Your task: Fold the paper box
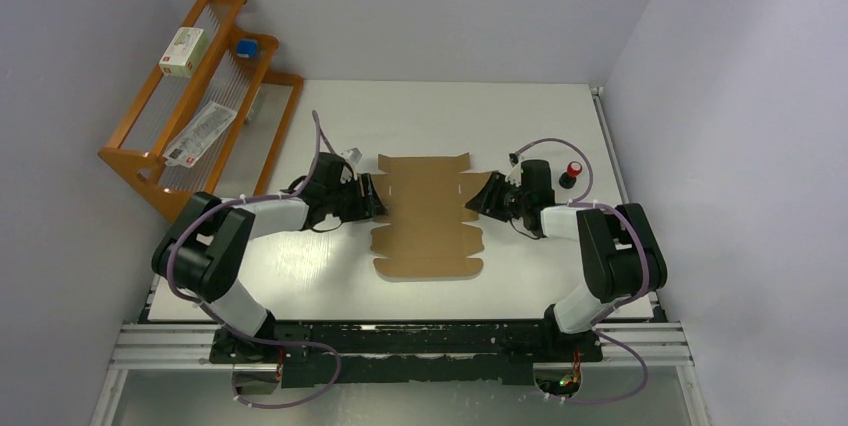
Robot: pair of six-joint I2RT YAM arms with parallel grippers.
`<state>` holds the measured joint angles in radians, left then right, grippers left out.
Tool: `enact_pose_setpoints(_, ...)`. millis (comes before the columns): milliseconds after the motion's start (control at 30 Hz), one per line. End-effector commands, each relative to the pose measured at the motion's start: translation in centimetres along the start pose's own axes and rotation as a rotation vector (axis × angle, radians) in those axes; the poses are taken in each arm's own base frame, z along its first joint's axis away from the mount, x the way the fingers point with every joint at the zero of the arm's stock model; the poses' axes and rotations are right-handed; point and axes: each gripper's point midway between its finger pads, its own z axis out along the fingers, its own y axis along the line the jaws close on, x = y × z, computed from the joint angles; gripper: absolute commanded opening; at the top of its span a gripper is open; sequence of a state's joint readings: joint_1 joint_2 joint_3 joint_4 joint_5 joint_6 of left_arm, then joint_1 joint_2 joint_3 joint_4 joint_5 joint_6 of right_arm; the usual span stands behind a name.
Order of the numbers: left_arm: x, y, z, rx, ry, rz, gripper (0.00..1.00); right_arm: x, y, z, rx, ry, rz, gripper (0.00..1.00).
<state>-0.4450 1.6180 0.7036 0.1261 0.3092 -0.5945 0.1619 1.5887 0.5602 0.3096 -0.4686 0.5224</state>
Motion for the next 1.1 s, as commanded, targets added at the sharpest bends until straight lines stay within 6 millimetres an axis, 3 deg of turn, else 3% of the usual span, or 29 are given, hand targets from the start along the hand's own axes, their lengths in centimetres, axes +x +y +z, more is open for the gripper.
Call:
enact_pose_setpoints(0,0.1,-1.3,0.4,0.056,-0.001,0.014,0.6,0.9,-0.1,0.1,-0.022,0.023,0.019,0.42)
enact_pose_setpoints(167,0.1,-0.9,0.6,0.036,-0.004,0.017,0.55,0.6,0.0,-0.1,-0.02,0.014,0.01,0.3)
enact_pose_setpoints(433,-0.6,-1.7,0.2,0.023,-0.033,0.049,0.37,0.1,0.4,-0.4,-0.004,0.009,-0.024,0.13)
enact_pose_setpoints(733,-1.3,-3.1,0.1,-0.104,-0.079,0.173,0.18,-1.2,1.2,-0.7,0.2,-0.044,-0.184,0.09)
enact_pose_setpoints(967,-1.3,-4.8,0.3,-0.181,-0.096,0.274,0.15,-1.5,2.3,-0.2,0.325,-0.071,-0.288,0.08)
enact_pose_setpoints(1067,-0.9,-5.5,0.9,-0.206,-0.094,0.312,0.14,-0.8,2.5,0.4,0.351,-0.048,-0.317,0.08)
